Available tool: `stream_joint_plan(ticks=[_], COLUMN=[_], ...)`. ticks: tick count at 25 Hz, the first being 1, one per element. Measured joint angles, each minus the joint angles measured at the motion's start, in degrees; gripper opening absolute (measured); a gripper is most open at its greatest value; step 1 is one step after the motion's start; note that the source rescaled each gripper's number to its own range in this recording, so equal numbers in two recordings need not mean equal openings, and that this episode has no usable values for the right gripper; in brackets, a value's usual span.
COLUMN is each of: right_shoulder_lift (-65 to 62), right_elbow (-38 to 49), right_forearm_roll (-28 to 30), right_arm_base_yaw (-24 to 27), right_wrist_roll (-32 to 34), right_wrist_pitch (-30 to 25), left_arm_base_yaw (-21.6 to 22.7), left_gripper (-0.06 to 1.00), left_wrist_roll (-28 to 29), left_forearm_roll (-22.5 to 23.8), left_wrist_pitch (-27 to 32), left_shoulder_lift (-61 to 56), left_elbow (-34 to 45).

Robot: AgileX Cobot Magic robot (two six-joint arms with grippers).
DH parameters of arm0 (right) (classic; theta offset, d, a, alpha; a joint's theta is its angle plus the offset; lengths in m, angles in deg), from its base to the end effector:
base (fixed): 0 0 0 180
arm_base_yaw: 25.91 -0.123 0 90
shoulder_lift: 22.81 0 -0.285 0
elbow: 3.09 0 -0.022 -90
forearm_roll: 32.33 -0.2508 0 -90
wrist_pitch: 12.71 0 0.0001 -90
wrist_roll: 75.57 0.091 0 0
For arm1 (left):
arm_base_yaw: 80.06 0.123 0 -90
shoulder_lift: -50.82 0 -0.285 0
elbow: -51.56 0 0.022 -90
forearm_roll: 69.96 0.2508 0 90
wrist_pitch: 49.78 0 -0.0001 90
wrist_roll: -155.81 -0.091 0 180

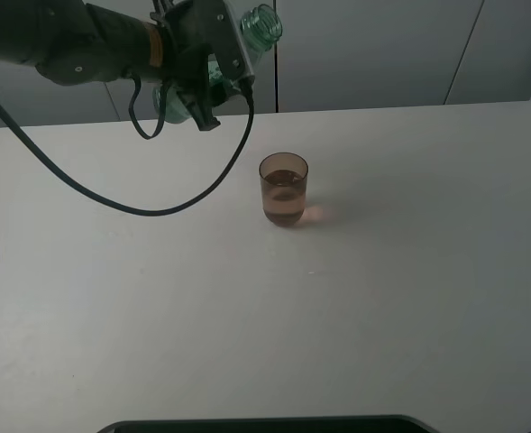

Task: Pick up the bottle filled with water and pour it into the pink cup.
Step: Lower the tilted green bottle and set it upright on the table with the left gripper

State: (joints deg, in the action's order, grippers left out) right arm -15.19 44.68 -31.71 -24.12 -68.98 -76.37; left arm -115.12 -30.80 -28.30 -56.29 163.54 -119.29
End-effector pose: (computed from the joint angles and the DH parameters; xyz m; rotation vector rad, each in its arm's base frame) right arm -0.0091 -0.0006 0.2771 0.1528 2.0724 0.0382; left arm 0.3362 -0.2442 0.2309 1.3894 1.4953 0.0653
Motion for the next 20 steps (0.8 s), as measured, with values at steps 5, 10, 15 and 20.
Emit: stream_joint_plan(ticks=[5,10,15,20], right_shoulder_lift=[0.00,0.00,0.00,0.00], right_elbow=[0.00,0.00,0.00,0.00], right_forearm_roll=[0.00,0.00,0.00,0.00], right_arm_base_yaw=[0.00,0.00,0.00,0.00], right_wrist_roll=[0.00,0.00,0.00,0.00], right_wrist_pitch=[0.00,0.00,0.00,0.00], left_arm_base_yaw=[4.77,8.17,8.71,8.71], left_gripper=[0.00,0.00,0.00,0.00], left_wrist_roll=[3.26,3.51,3.94,4.62], left_forearm_roll=[-12.50,-26.99,-34.79,-38.95], left_wrist_pitch=[-5.37,-16.64,-30.03,-36.85], left_shoulder_lift=[-2.60,-3.54,-3.61,-3.39], left_elbow=[1.75,7.47,15.39,20.77])
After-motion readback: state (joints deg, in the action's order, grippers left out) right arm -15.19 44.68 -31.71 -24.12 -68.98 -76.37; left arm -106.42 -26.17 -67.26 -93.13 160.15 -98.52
